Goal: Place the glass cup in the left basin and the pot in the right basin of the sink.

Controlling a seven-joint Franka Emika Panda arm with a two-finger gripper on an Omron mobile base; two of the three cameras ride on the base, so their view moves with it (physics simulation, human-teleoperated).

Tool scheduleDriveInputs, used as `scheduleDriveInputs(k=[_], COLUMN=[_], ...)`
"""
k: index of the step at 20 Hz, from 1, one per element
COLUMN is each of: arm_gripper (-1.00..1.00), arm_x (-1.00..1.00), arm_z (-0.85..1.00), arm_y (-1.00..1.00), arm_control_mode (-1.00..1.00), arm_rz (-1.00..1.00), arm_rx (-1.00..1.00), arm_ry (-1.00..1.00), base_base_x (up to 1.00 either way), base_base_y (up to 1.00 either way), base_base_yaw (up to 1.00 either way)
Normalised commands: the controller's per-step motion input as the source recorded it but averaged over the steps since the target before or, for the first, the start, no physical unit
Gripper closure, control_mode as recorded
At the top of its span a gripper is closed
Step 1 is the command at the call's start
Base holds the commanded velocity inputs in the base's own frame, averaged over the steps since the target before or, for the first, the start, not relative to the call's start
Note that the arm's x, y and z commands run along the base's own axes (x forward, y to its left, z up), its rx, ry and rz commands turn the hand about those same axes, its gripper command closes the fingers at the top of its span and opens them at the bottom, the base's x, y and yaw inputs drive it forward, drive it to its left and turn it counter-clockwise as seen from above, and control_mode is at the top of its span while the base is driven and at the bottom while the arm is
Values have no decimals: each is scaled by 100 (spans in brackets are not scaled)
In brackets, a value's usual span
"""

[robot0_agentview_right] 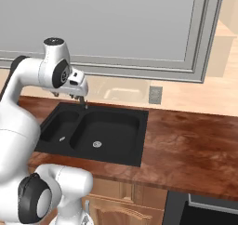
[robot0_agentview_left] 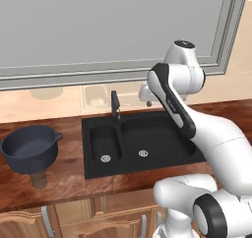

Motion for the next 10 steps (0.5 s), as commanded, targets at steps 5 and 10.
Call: scheduleDriveInputs(k=[5, 10], arm_gripper=[-100, -100], arm_x=[0, 0], arm_z=[-17, -12], arm_y=[25, 24], arm_control_mode=[-100, -100], arm_rz=[0, 0], arm_rx=[9, 5], arm_ry=[0, 0], base_base_x=[0, 0], base_base_y=[0, 0], base_base_yaw=[0, 0])
